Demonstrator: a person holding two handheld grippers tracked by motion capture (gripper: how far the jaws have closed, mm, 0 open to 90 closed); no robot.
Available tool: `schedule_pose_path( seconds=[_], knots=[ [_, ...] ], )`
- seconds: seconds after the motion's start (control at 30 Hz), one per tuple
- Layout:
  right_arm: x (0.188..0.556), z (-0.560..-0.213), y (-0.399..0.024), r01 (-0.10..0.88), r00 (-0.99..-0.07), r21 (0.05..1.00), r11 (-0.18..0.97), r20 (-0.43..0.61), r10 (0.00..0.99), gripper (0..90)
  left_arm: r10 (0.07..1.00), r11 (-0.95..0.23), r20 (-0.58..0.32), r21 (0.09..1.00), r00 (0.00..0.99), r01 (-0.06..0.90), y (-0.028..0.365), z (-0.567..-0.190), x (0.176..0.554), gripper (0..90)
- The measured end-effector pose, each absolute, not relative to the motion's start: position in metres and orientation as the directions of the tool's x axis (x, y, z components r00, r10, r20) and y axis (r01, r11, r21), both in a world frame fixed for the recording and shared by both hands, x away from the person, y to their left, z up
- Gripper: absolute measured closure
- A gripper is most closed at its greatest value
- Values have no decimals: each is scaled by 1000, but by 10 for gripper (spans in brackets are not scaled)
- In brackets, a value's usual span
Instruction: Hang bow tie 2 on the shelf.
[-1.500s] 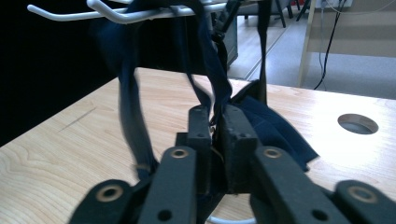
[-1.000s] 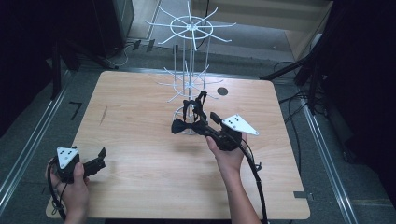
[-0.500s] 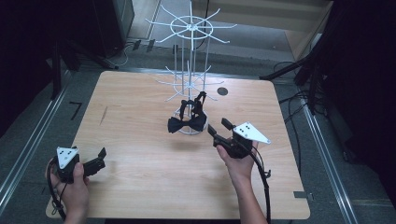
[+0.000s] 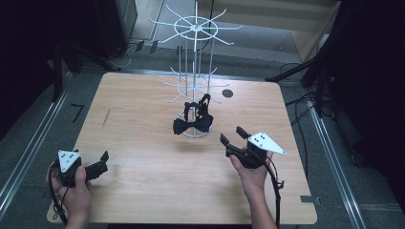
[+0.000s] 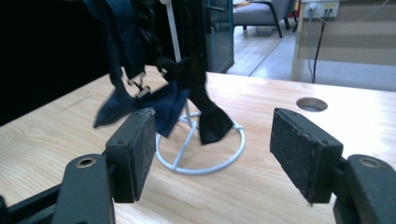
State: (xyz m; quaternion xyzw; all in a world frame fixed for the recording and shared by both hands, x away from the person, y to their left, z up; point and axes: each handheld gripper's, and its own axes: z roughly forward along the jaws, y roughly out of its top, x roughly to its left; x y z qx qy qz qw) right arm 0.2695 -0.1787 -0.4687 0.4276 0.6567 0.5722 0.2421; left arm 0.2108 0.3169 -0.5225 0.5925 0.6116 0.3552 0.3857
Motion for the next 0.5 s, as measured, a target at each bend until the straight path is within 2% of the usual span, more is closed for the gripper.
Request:
schedule_pose_path(
  seconds=[0.5],
  knots=[
    [257,-482,-202,297,-488,954,-42,189,852,278,999,45,-50,892,-1,450,317,-523,211,23]
  ],
)
